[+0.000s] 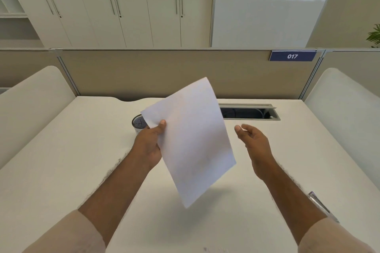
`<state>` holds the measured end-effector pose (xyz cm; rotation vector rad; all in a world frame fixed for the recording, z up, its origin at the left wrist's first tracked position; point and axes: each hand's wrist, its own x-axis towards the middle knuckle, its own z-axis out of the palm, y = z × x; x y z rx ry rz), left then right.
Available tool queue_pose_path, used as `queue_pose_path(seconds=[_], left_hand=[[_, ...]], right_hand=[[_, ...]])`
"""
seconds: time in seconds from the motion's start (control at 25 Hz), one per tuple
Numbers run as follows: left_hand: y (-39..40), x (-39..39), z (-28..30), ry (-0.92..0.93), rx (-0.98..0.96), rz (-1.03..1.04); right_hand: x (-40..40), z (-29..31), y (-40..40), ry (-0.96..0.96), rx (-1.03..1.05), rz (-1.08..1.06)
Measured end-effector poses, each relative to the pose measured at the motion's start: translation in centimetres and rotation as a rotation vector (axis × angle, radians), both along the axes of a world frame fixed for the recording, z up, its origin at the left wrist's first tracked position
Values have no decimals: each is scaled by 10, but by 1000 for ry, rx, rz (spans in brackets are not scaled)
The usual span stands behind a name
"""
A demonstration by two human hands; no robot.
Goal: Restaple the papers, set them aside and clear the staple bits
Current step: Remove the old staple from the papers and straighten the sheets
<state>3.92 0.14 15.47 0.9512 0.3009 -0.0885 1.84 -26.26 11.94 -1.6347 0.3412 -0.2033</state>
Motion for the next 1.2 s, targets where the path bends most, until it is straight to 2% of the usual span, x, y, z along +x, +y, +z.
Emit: queue_pose_path(seconds=[0.04,0.12,0.32,0.4,0.52,0.6,0.72,0.88,1.0,1.2], left_hand=[[0,2,2,15,-59,12],[-3,4,5,30,-130,13],[-20,8,6,84,-286,-31],[-27,8,6,98,-306,-17],[-28,10,3,134,-288,47],[-20,13,-8,157,-201,109],[-5,15,-35,190,-28,217],[6,16,-70,303,-8,260],[13,15,-79,321,-28,154],[68,21,-73,249,-71,-191]], right_hand=[[-3,-14,-1,48,38,-14],[-11,-42,6,171,268,16],[-37,-83,55,469,896,289],[-44,-79,65,465,1107,354],[-41,-65,67,354,1246,283],[-35,-61,58,277,1207,191],[-24,-63,40,334,1069,86],[-16,-64,31,436,932,-37],[-9,-63,25,391,773,-70],[-2,-40,-7,273,505,86]])
